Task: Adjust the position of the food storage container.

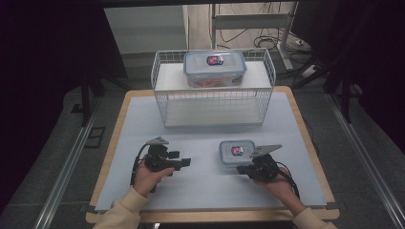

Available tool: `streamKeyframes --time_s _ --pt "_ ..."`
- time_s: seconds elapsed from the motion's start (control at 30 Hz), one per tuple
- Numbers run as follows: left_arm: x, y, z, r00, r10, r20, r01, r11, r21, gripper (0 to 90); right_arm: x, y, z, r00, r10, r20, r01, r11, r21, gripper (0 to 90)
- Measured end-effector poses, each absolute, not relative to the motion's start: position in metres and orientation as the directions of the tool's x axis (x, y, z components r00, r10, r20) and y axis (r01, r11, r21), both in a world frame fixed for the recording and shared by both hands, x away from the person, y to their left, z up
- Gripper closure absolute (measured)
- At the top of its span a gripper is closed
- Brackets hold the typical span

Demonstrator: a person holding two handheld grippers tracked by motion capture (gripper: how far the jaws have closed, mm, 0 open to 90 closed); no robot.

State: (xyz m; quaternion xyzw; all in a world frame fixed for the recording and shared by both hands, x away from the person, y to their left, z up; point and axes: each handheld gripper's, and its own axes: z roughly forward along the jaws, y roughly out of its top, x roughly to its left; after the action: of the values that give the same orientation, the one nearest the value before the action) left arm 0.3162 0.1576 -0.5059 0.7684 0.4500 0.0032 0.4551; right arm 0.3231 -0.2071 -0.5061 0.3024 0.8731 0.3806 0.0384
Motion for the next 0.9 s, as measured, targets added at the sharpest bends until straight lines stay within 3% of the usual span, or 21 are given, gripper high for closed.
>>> streamKeyframes --time_s 0.27,0.37,0.63,0.9 --pt "0.315 0.159 -0.504 0.594 0.695 -0.405 0.686 -0.174 0.706 31.4 0.313 -0.224 -0.489 -0.811 0.563 0.156 0.481 0.491 0.727 89.7" --pt "0.315 0.160 -0.504 0.592 0.695 -0.408 0.686 -0.170 0.707 31.4 0.312 -0.254 -0.471 -0.772 0.615 0.158 0.492 0.421 0.762 89.7" --pt "0.316 0.158 -0.505 0.588 0.697 -0.410 0.690 -0.168 0.704 31.5 0.331 -0.298 -0.474 -0.672 0.726 0.148 0.552 0.357 0.754 89.7" --pt "0.316 0.161 -0.505 0.583 0.702 -0.410 0.691 -0.162 0.705 31.5 0.356 -0.278 -0.492 -0.665 0.731 0.151 0.591 0.392 0.705 89.7"
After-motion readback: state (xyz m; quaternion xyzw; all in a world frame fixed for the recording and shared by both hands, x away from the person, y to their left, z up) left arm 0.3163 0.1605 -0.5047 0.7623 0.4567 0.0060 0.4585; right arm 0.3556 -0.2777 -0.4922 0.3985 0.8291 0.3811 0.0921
